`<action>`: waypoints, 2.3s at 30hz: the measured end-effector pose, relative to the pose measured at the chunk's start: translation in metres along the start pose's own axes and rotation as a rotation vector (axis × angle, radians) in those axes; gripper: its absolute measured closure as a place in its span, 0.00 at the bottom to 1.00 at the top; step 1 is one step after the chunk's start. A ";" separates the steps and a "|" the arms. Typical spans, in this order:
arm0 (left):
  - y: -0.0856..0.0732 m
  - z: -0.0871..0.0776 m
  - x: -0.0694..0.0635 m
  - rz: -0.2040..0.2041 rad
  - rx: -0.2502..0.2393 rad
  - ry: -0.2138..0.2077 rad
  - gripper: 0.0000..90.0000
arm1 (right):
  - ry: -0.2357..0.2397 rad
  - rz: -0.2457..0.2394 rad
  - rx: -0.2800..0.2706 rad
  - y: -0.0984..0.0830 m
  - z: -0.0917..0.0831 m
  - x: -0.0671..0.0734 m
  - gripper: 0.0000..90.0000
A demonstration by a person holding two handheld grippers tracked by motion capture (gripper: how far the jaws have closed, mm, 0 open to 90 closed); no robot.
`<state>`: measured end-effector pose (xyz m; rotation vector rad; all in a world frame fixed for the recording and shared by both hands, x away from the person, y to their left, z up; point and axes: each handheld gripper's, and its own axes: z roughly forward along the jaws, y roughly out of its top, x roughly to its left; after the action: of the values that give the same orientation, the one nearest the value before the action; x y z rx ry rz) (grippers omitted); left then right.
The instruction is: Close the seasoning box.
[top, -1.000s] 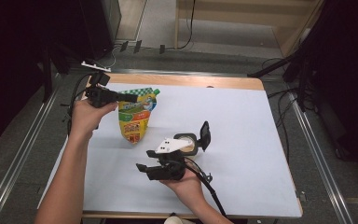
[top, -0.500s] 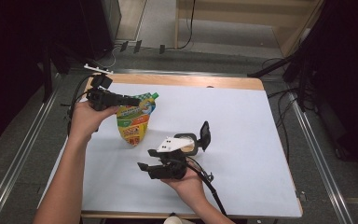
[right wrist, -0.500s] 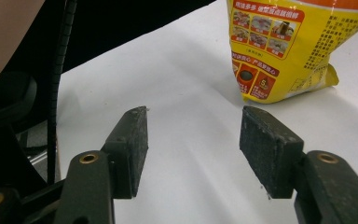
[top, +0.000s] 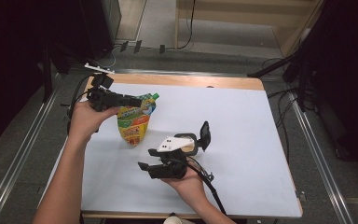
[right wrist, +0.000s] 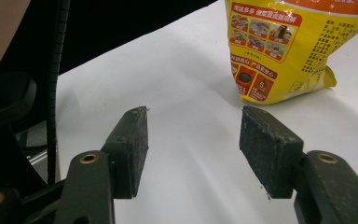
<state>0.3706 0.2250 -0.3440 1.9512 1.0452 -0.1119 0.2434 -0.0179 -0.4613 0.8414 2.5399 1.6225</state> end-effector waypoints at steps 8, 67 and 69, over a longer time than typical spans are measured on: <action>0.001 -0.006 -0.002 -0.021 -0.007 0.005 0.67 | -0.002 0.002 0.016 0.000 0.000 -0.002 0.48; -0.025 -0.045 0.048 -0.131 -0.106 0.049 0.48 | -0.038 0.053 0.025 0.039 -0.089 -0.037 0.61; -0.025 -0.045 0.048 -0.133 -0.106 0.053 0.48 | -0.048 0.060 0.018 0.039 -0.094 -0.040 0.62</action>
<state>0.3699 0.2951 -0.3553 1.7975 1.1922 -0.0775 0.2670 -0.1015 -0.3953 0.9546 2.5240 1.5771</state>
